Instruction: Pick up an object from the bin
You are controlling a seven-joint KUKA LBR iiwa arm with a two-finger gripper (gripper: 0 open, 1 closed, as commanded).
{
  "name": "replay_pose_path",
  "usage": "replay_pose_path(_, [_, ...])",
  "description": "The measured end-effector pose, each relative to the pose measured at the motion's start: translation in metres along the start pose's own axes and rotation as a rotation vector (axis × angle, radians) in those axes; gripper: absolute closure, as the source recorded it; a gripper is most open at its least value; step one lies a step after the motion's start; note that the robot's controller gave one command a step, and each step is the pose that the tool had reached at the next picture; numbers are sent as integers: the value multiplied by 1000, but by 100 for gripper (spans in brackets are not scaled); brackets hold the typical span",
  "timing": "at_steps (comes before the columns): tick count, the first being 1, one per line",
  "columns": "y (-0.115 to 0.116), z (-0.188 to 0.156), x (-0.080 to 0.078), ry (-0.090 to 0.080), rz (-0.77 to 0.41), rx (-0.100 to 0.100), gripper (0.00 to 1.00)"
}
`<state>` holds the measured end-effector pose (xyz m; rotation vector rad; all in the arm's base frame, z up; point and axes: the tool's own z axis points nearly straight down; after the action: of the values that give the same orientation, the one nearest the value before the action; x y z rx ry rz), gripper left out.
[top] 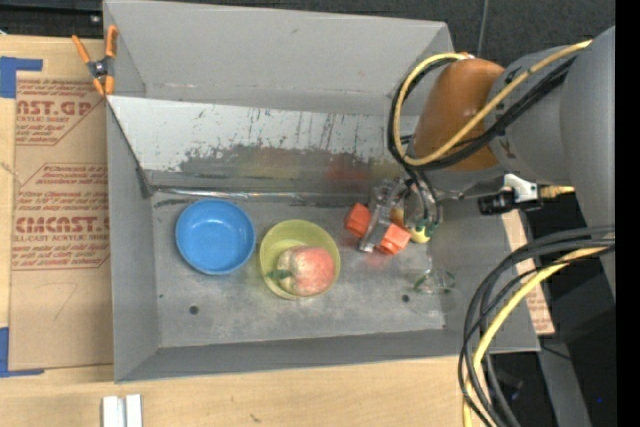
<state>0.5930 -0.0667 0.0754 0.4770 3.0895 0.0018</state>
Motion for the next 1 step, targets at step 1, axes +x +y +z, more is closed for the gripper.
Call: replay_pose_path(1, [0, -2, 0, 0, 0, 0, 100])
